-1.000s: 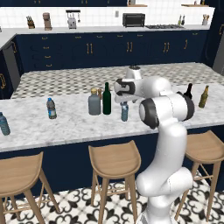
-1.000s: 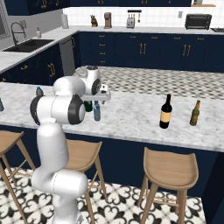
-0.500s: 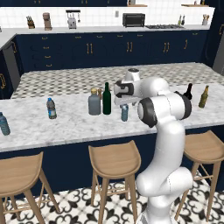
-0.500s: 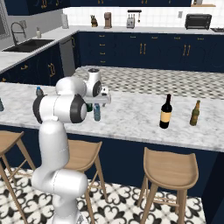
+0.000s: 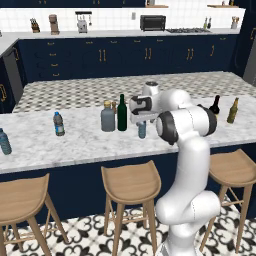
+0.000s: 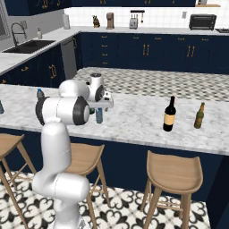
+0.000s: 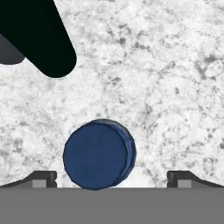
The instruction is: Move the plastic bottles in the middle to the plastics group, and the glass bottles in the middle to the glass group.
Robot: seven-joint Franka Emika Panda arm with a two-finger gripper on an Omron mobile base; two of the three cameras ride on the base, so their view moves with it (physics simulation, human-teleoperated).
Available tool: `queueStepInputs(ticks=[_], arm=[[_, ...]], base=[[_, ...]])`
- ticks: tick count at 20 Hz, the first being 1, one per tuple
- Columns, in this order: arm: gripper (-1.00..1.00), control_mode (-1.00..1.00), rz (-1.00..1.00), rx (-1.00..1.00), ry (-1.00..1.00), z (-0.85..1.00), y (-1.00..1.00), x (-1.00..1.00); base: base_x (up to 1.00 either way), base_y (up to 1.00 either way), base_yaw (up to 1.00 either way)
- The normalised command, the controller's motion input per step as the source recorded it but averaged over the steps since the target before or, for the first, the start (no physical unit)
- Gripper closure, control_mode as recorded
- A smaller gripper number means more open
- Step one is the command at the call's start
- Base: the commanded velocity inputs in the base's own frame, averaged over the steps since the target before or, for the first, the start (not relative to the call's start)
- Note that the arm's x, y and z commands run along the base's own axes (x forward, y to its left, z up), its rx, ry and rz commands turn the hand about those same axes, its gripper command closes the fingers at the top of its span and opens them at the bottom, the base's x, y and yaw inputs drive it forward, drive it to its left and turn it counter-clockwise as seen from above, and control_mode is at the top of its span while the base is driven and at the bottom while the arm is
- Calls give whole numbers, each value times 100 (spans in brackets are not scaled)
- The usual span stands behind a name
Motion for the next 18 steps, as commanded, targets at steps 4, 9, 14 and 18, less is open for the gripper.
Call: queueStepInputs(ticks=[4,9,14,18], arm=[[-100,-100,0,0,0,-6,0,16],[-100,-100,0,0,0,4,0,0],[-100,-100,3,0,0,17,0,0],[-100,-100,2,0,-1,22,0,0]], base=[[0,0,0],[0,0,0],[0,0,0],[0,0,0]])
